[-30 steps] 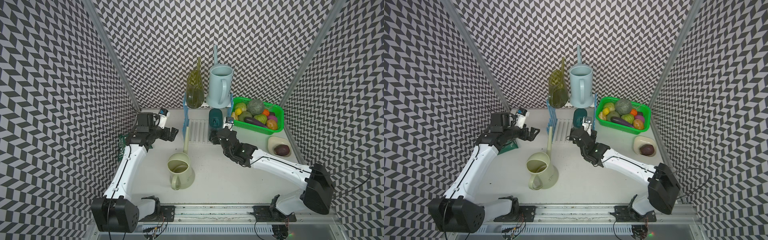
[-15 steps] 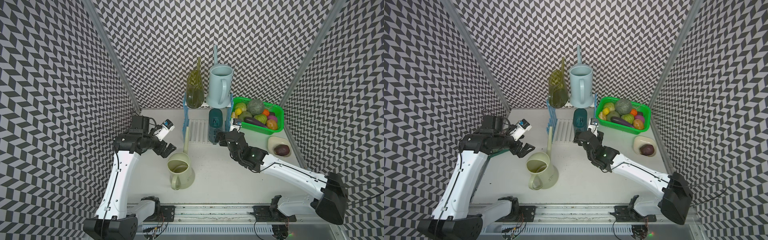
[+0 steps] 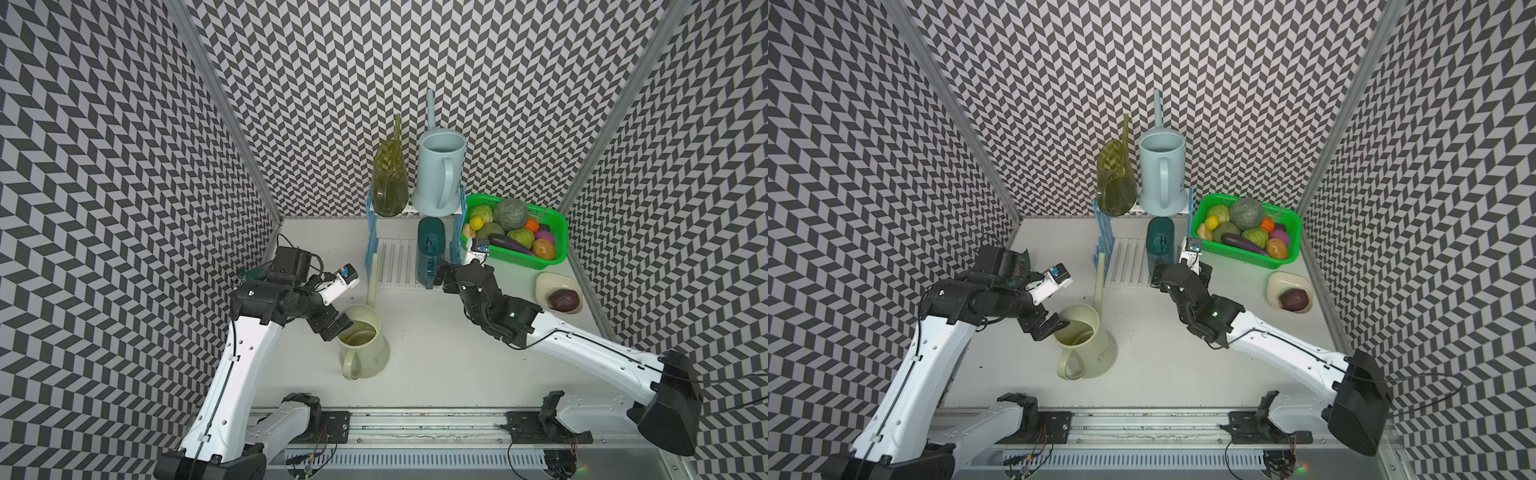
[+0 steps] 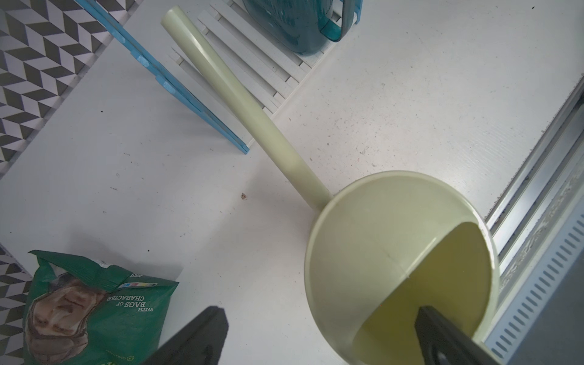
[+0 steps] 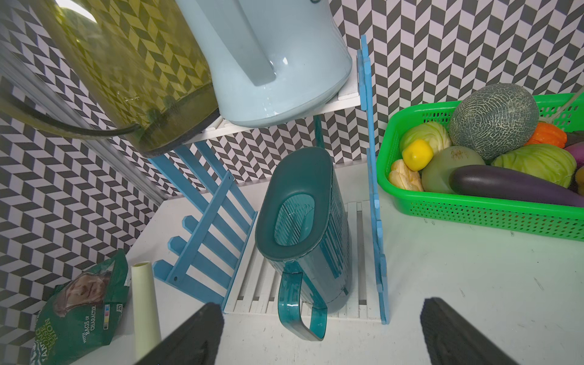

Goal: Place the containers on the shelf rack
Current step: 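Pick up a container from the center of the board.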

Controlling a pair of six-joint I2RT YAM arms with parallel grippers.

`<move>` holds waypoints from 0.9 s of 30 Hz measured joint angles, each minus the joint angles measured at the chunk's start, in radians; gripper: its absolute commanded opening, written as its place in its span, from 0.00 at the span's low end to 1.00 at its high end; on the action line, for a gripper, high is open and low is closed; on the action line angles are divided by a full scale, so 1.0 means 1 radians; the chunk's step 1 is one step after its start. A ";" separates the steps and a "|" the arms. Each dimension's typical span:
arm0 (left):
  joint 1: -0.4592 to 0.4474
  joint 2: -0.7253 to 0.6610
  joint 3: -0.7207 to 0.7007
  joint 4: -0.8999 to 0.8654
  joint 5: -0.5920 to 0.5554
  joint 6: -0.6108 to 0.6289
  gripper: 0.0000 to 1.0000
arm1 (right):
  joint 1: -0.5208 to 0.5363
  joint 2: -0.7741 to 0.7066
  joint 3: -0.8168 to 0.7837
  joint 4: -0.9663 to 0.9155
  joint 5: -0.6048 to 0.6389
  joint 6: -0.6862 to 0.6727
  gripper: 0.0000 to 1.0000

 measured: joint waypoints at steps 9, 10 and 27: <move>-0.002 -0.006 -0.102 0.045 -0.028 0.016 0.99 | 0.000 -0.001 -0.013 -0.004 -0.004 0.001 1.00; -0.002 -0.005 -0.109 0.057 -0.032 0.014 0.99 | 0.000 -0.001 -0.013 -0.005 -0.005 0.001 1.00; -0.007 0.045 -0.173 0.314 -0.105 -0.062 0.98 | 0.000 -0.035 -0.018 -0.008 -0.015 0.001 1.00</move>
